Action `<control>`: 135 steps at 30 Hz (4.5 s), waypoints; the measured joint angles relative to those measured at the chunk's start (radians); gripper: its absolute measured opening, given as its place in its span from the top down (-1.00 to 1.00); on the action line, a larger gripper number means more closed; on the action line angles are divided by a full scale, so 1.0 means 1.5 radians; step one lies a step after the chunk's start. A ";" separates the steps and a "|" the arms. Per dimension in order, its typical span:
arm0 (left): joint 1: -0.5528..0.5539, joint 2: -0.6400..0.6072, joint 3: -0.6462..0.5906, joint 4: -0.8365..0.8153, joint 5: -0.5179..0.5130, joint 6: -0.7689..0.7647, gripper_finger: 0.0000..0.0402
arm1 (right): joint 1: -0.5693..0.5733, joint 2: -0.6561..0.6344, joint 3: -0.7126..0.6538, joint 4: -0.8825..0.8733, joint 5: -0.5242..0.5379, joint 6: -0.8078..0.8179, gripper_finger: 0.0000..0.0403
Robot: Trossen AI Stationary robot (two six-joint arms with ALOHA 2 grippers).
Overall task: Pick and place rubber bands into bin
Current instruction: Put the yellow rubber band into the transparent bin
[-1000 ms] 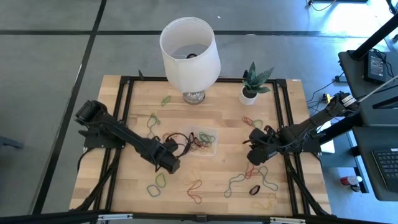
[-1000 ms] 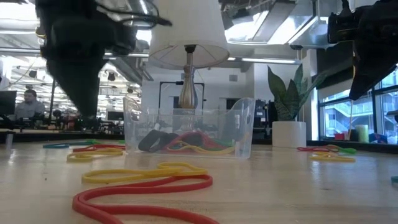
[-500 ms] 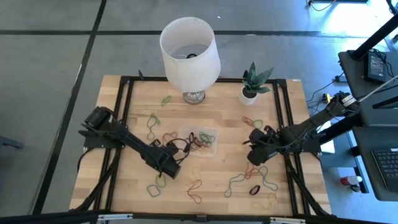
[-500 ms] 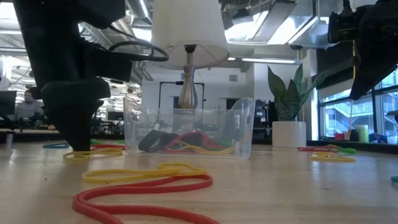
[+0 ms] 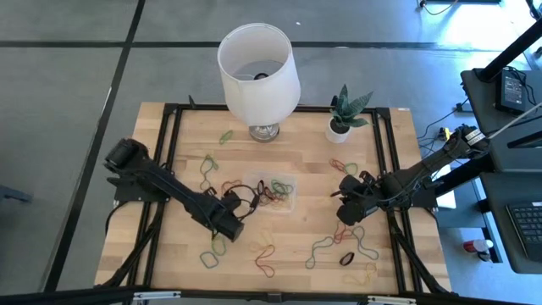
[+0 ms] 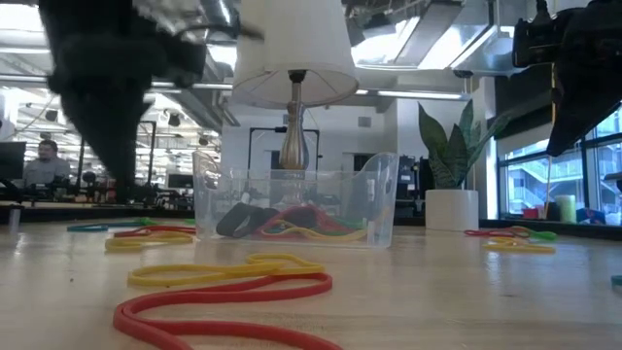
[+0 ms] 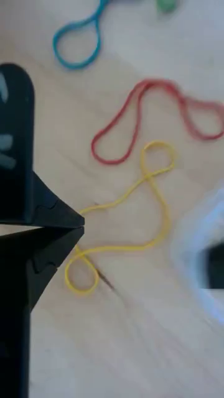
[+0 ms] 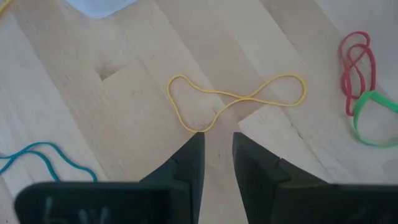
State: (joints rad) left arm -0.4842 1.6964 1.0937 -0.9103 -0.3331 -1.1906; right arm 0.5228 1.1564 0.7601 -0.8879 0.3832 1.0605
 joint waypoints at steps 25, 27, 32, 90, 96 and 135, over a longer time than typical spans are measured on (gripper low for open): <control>-0.032 0.071 0.015 0.011 -0.001 0.113 0.05 | 0.000 0.000 0.000 0.009 0.023 0.002 0.57; -0.031 0.088 0.015 0.014 -0.003 0.108 -0.06 | 0.000 0.000 0.000 0.011 0.023 0.002 0.57; -0.020 0.113 0.016 0.008 0.004 0.027 -0.13 | 0.000 0.000 0.000 0.012 0.024 0.002 0.57; 0.112 0.130 0.017 -0.010 0.141 -0.291 0.95 | 0.043 0.000 0.000 0.042 0.047 0.043 0.57; 0.095 0.107 0.014 -0.024 0.142 -0.320 0.99 | 0.043 0.000 0.000 0.042 0.047 0.042 0.57; 0.081 -0.183 0.016 0.215 -0.166 -0.002 0.99 | 0.043 0.000 0.000 0.039 0.047 0.038 0.57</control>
State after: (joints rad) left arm -0.3633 1.4223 1.1183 -0.5875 -0.5817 -1.1935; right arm 0.5873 1.1564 0.7605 -0.8301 0.4541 1.1175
